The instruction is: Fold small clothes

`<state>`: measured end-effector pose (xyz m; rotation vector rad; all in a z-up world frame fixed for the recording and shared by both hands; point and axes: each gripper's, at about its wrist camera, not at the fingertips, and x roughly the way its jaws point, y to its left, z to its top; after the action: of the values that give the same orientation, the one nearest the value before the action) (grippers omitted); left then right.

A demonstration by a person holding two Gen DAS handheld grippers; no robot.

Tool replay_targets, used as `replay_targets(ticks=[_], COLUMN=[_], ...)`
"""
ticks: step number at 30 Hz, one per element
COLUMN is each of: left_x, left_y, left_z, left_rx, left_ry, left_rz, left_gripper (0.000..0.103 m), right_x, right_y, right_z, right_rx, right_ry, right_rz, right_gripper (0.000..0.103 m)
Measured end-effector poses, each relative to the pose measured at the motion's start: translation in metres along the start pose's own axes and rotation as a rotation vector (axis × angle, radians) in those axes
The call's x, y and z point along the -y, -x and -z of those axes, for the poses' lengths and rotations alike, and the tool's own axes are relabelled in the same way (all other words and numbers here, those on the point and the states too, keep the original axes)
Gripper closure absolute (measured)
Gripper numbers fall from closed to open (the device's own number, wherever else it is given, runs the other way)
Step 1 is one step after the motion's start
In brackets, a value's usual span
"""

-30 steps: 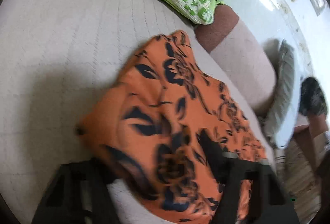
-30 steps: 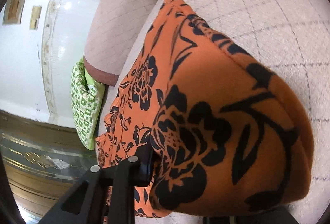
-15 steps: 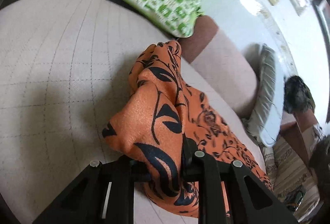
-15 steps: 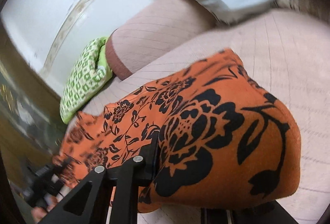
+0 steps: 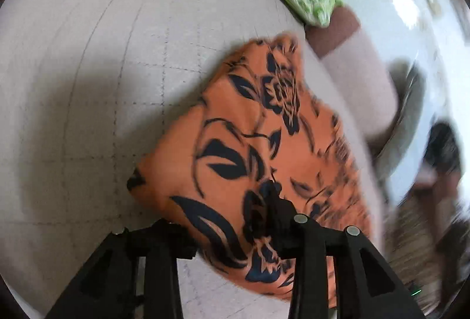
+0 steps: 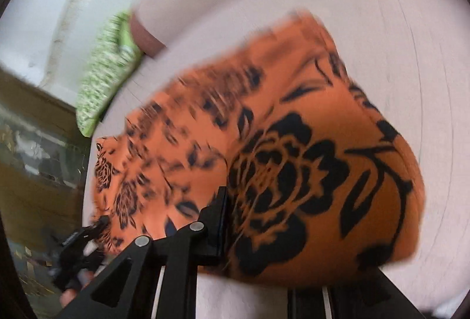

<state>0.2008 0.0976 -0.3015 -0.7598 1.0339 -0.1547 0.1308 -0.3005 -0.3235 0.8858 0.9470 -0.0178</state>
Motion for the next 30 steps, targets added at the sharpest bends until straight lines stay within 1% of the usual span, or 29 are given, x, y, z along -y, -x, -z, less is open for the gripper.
replay_targets(ticks=[1, 2, 3, 5, 7, 9, 10, 12, 14, 15, 16, 17, 18, 19, 20, 21, 22, 23, 24, 25, 27, 28, 30], left_x=[-0.004, -0.006, -0.010, -0.016, -0.015, -0.013, -0.009, 0.000, 0.007, 0.007, 0.006, 0.001, -0.003, -0.005, -0.003, 0.000, 0.004, 0.008, 0.008, 0.008, 0.013, 0.017, 0.034], left_y=[0.001, 0.001, 0.001, 0.003, 0.005, 0.010, 0.014, 0.019, 0.020, 0.017, 0.012, 0.005, -0.001, -0.004, -0.003, -0.002, -0.003, -0.004, -0.004, -0.003, 0.002, 0.006, 0.013], left_z=[-0.003, -0.004, -0.004, -0.005, -0.007, -0.006, -0.006, -0.005, -0.006, -0.007, -0.009, -0.011, -0.012, -0.014, -0.015, -0.015, -0.015, -0.015, -0.014, -0.015, -0.014, -0.013, -0.007], left_rx=[-0.005, -0.003, 0.001, 0.010, 0.016, 0.033, 0.049, 0.072, 0.073, 0.066, 0.049, 0.016, -0.014, -0.014, -0.006, 0.000, 0.008, 0.013, 0.013, 0.021, 0.040, 0.055, 0.098], left_ry=[0.025, 0.035, 0.050, 0.093, 0.094, 0.068, 0.047, 0.008, -0.031, -0.036, -0.027, 0.000, 0.025, 0.037, 0.017, -0.012, -0.055, -0.088, -0.091, -0.087, -0.112, -0.138, -0.224], left_rz=[0.030, 0.045, 0.060, 0.092, 0.122, 0.134, 0.153, 0.174, 0.152, 0.142, 0.135, 0.133, 0.140, 0.149, 0.151, 0.144, 0.116, 0.090, 0.092, 0.105, 0.115, 0.113, 0.105], left_gripper=[0.062, 0.062, 0.063, 0.067, 0.075, 0.078, 0.079, 0.079, 0.079, 0.073, 0.058, 0.047, 0.042, 0.042, 0.043, 0.052, 0.075, 0.077, 0.078, 0.080, 0.081, 0.082, 0.082], right_x=[0.006, 0.009, 0.010, 0.005, 0.002, -0.006, -0.012, -0.040, -0.069, -0.080, -0.088, -0.103, -0.112, -0.120, -0.130, -0.133, -0.135, -0.132, -0.128, -0.126, -0.122, -0.117, -0.106], right_y=[-0.001, 0.000, 0.003, 0.016, 0.034, 0.048, 0.055, 0.058, 0.051, 0.044, 0.036, 0.022, 0.011, 0.000, -0.016, -0.026, -0.043, -0.059, -0.064, -0.061, -0.049, -0.041, -0.025], right_z=[0.002, 0.006, 0.010, 0.018, 0.028, 0.035, 0.037, 0.034, 0.030, 0.029, 0.030, 0.030, 0.030, 0.031, 0.033, 0.035, 0.038, 0.040, 0.041, 0.042, 0.040, 0.037, 0.024], right_rx=[-0.031, -0.060, -0.088, -0.117, -0.113, -0.111, -0.100, -0.056, -0.025, -0.022, -0.023, -0.023, -0.025, -0.028, -0.026, -0.026, -0.057, -0.102, -0.116, -0.098, -0.086, -0.074, -0.026], right_ry=[-0.033, -0.056, -0.053, -0.013, 0.026, 0.078, 0.104, 0.181, 0.251, 0.274, 0.288, 0.316, 0.338, 0.364, 0.408, 0.433, 0.455, 0.454, 0.444, 0.438, 0.430, 0.414, 0.368], right_rz=[-0.016, -0.021, -0.019, -0.033, -0.065, -0.116, -0.133, -0.144, -0.137, -0.136, -0.139, -0.141, -0.130, -0.114, -0.082, -0.055, -0.013, 0.014, 0.015, -0.002, -0.045, -0.056, -0.072], right_gripper=[0.080, 0.072, 0.067, 0.049, 0.049, 0.049, 0.049, 0.051, 0.052, 0.052, 0.052, 0.053, 0.053, 0.053, 0.053, 0.053, 0.053, 0.052, 0.052, 0.052, 0.052, 0.052, 0.052])
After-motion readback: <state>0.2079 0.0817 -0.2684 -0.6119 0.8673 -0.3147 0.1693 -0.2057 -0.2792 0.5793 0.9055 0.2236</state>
